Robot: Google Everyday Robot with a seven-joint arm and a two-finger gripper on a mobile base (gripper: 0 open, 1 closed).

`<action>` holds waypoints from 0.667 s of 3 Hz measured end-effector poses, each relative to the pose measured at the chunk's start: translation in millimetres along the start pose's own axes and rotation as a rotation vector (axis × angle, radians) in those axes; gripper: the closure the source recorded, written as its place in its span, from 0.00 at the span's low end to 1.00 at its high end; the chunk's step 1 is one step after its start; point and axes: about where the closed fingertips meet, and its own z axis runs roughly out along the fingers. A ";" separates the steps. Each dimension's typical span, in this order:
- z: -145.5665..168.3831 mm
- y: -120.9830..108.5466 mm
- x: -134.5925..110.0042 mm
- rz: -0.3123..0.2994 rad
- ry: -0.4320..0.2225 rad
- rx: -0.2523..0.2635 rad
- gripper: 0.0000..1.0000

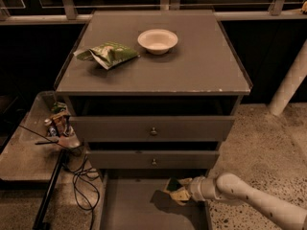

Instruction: Place sponge into bottom drawer

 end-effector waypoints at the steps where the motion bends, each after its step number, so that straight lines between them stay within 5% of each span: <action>1: 10.1 -2.2 7.0 0.003 0.020 0.011 1.00; 2: 28.3 -9.6 19.1 0.023 0.039 0.016 1.00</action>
Offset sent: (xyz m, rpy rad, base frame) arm 0.0141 0.0055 -0.0620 -0.0493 0.0587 -0.0392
